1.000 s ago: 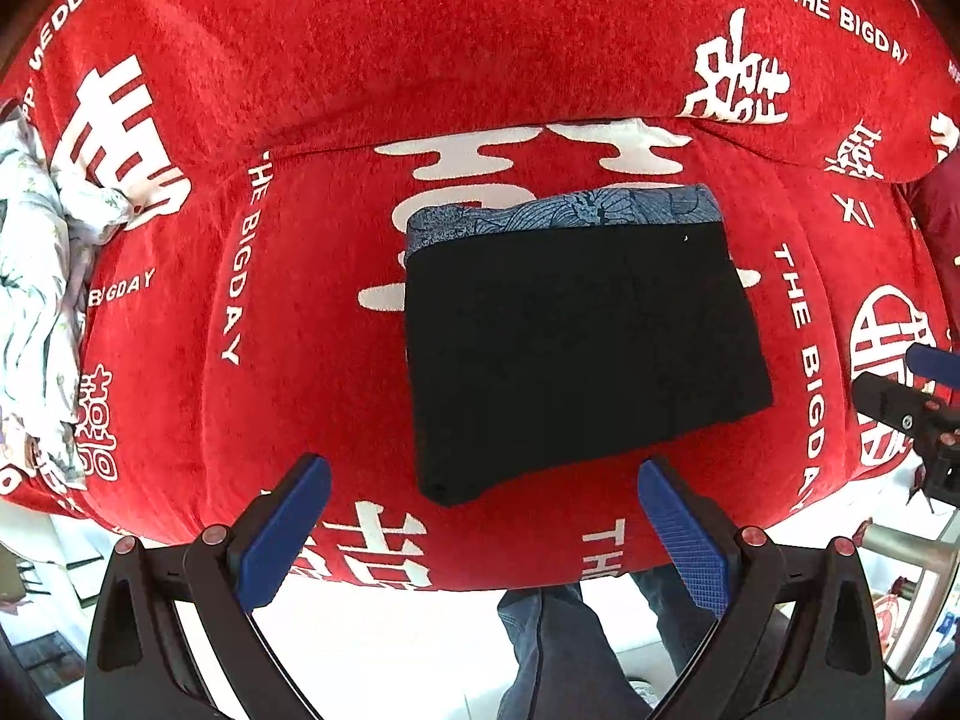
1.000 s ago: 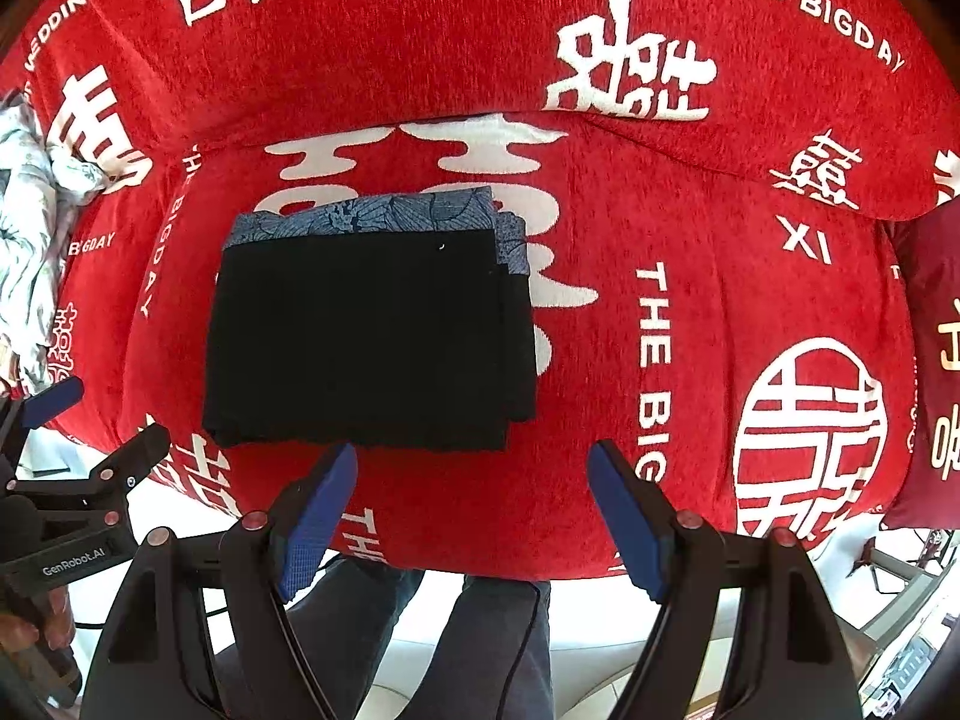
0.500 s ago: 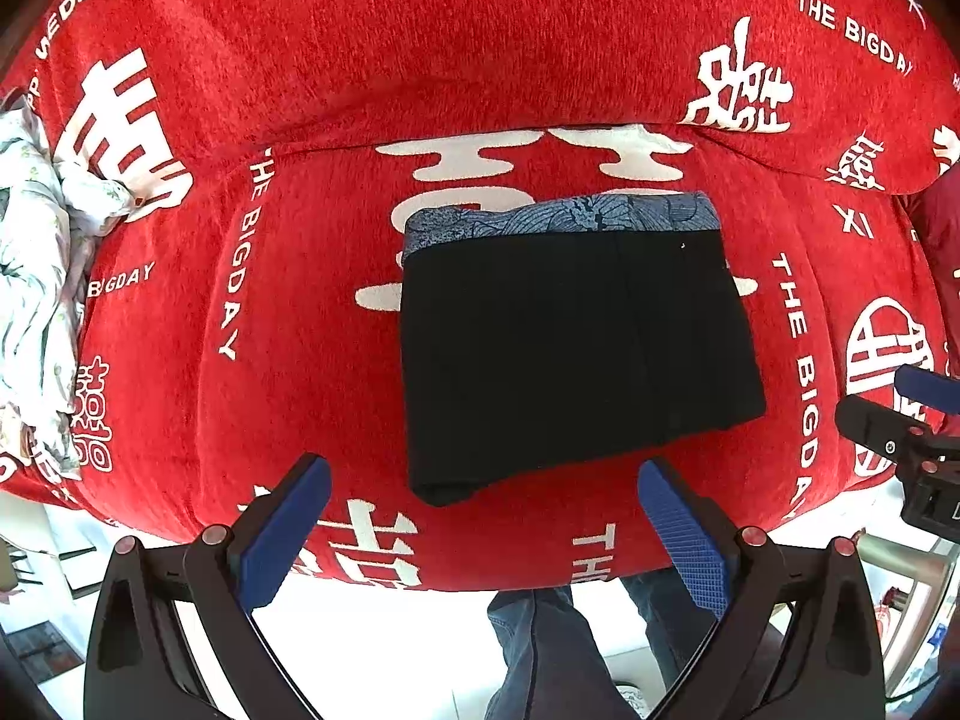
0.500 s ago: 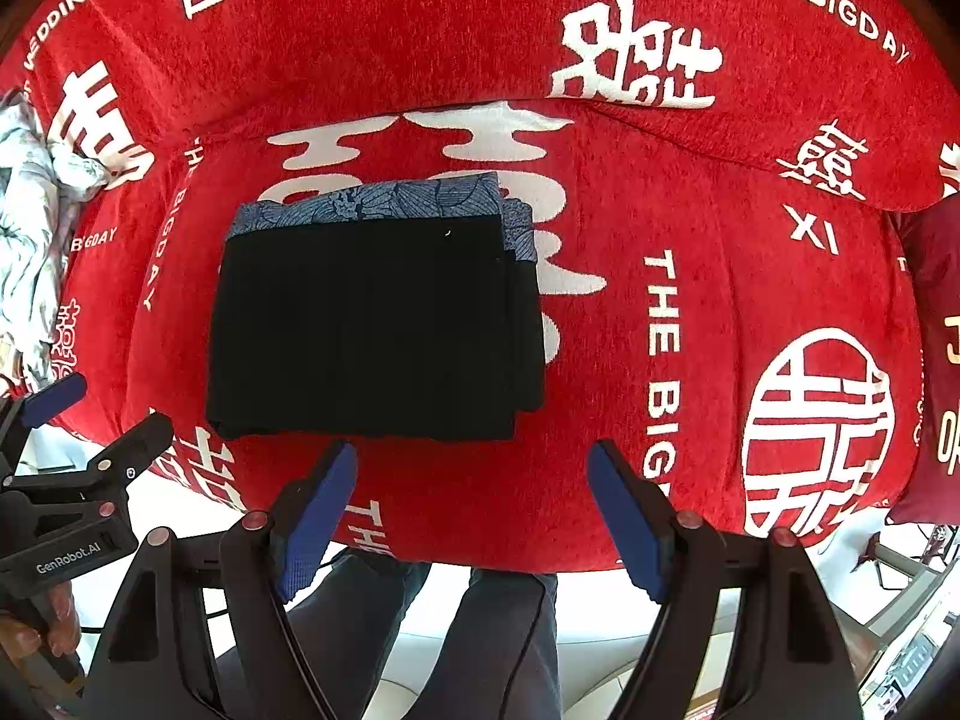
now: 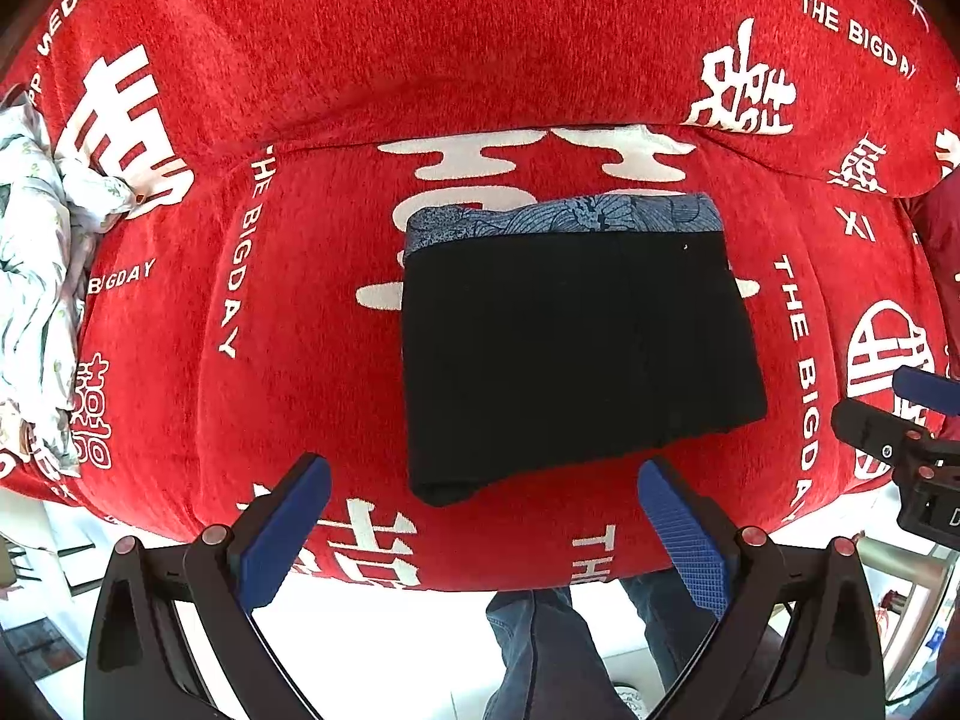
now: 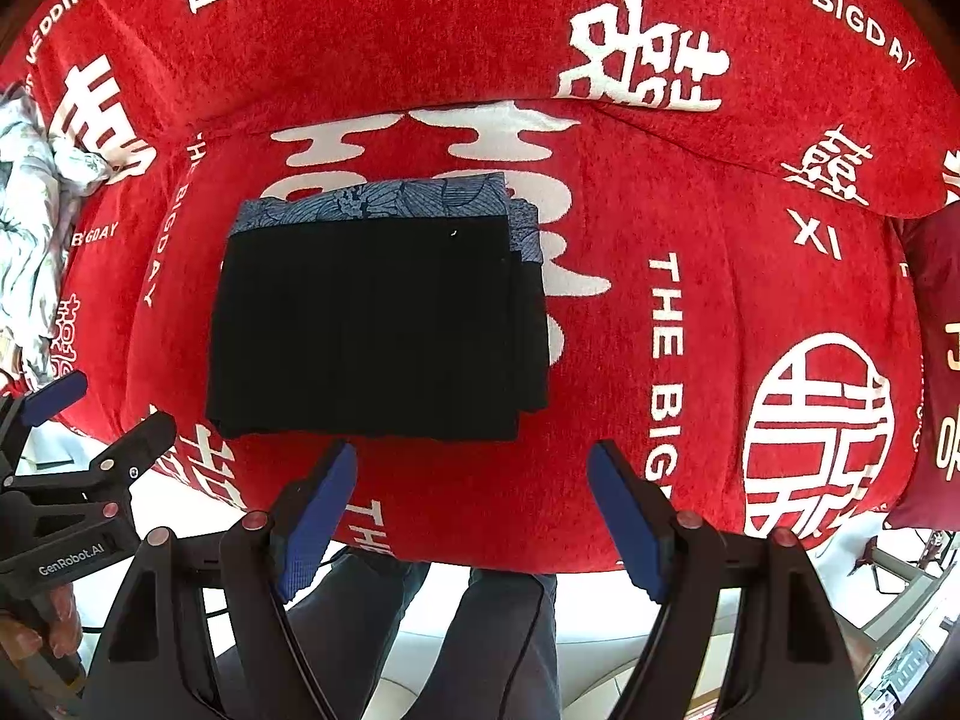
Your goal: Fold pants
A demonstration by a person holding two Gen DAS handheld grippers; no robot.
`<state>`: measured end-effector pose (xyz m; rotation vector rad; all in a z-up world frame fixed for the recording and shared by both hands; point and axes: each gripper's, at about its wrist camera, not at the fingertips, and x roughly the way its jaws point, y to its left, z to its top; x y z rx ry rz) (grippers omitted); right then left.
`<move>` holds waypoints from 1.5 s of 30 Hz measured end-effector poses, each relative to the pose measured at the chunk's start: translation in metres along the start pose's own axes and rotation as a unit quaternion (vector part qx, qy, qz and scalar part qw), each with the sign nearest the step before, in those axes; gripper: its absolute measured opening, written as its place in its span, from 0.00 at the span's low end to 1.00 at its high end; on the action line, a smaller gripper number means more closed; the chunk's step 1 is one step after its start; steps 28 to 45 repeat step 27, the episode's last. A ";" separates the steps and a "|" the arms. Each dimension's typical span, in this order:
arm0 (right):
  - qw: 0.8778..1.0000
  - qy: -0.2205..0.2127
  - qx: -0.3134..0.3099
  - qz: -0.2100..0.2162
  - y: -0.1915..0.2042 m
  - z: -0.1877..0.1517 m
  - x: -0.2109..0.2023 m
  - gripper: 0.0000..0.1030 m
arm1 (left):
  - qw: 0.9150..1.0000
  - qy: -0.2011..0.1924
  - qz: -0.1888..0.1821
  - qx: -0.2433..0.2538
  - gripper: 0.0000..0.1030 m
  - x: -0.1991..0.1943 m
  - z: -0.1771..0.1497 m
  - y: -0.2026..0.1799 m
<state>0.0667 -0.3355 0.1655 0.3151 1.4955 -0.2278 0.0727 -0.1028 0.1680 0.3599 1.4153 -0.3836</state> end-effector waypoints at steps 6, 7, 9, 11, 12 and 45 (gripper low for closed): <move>1.000 0.003 -0.003 0.001 0.002 0.002 0.001 0.79 | 1.000 0.000 0.001 -0.001 1.00 0.000 0.001 0.000; 1.000 0.004 -0.004 0.002 0.002 0.002 0.002 0.79 | 1.000 0.000 0.001 -0.002 1.00 0.000 0.002 0.000; 1.000 0.005 -0.006 0.001 0.003 0.002 0.002 0.79 | 1.000 0.000 -0.001 -0.004 1.00 0.000 0.003 0.000; 1.000 0.004 -0.008 0.001 0.004 0.002 0.002 0.79 | 1.000 -0.001 -0.001 -0.006 1.00 0.000 0.004 0.000; 1.000 0.005 -0.009 0.001 0.004 0.003 0.002 0.79 | 1.000 -0.002 -0.002 -0.008 1.00 0.000 0.004 0.000; 1.000 0.007 -0.009 0.001 0.005 0.003 0.005 0.79 | 1.000 -0.011 -0.021 -0.010 1.00 -0.001 0.001 -0.004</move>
